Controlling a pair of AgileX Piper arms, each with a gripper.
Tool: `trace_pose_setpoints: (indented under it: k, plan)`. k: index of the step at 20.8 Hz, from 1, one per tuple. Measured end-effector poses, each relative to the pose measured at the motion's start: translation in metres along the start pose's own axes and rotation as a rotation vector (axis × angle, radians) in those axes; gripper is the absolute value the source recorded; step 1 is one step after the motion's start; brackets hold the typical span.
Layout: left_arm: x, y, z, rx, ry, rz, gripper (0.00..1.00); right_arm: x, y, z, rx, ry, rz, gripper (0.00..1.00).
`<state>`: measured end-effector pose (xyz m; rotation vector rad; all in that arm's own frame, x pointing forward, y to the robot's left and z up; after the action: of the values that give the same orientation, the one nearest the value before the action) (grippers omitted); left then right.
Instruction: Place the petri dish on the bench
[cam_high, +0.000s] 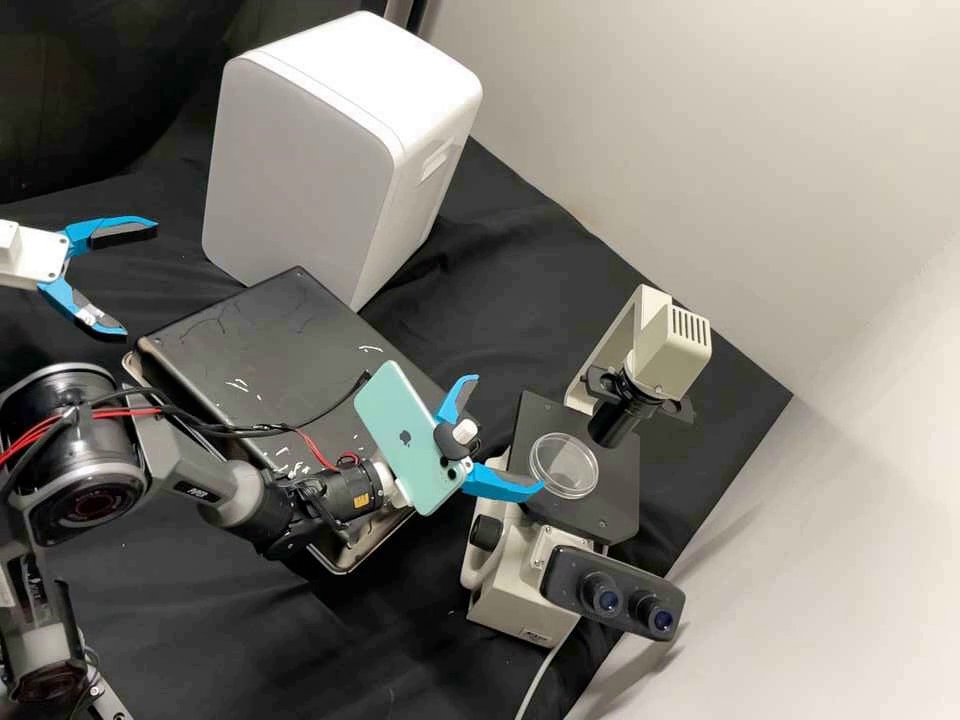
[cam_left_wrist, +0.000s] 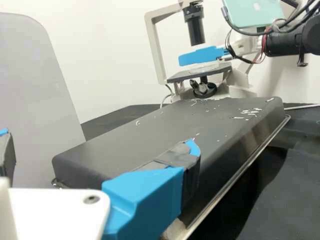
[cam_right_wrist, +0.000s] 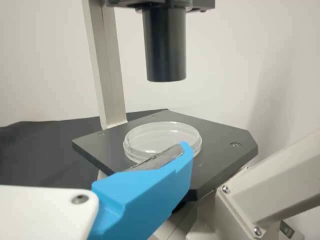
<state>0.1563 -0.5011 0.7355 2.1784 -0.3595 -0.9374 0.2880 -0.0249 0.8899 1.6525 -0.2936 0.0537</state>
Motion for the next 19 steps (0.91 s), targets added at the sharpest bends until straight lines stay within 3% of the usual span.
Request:
trace_pose_setpoints:
  k: [5, 11, 19]
  plan:
    - [0.0, -0.0002, 0.0, 0.0, 0.0, -0.001, 1.0, 0.003, 0.003, 0.006, -0.009, -0.019, 0.011, 1.0]
    - [0.0, -0.0002, 0.0, 0.0, 0.0, -0.001, 1.0, 0.01, 0.012, 0.006, -0.028, -0.012, 0.044, 1.0]
    - [0.001, -0.0006, 0.002, 0.0, -0.012, -0.004, 1.0, 0.028, 0.016, 0.012, -0.045, -0.024, 0.064, 1.0]
